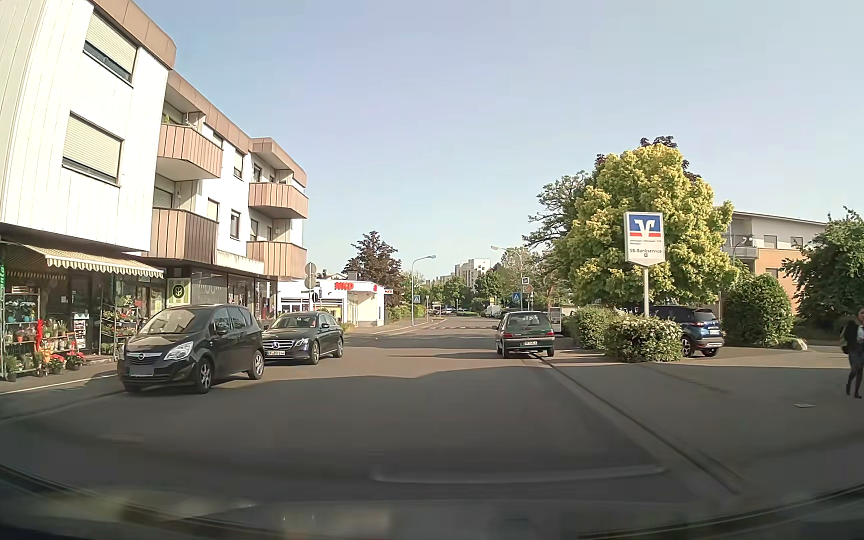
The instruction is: Follow the waypoints while adhering to traffic rules and regulations
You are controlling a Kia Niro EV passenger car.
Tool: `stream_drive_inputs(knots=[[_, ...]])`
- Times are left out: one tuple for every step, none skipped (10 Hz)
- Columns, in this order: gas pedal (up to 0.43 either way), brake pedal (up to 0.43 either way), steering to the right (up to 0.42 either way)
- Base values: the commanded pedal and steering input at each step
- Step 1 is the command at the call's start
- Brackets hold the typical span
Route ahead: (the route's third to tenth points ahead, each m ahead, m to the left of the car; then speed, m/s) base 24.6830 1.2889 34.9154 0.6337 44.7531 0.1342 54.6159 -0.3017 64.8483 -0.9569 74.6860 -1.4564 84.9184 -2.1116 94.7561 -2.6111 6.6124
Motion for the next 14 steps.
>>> stream_drive_inputs(knots=[[0.059,0.030,-0.051],[0.067,0.030,-0.051],[0.079,0.030,-0.051],[0.079,0.030,-0.051],[0.079,0.030,-0.049],[0.079,0.030,-0.044],[0.087,0.030,-0.036],[0.087,0.030,-0.025],[0.110,0.030,-0.014],[0.110,0.030,-0.008],[0.110,0.030,-0.001],[0.110,0.030,0.005],[0.110,0.030,0.012],[0.110,0.030,0.015]])
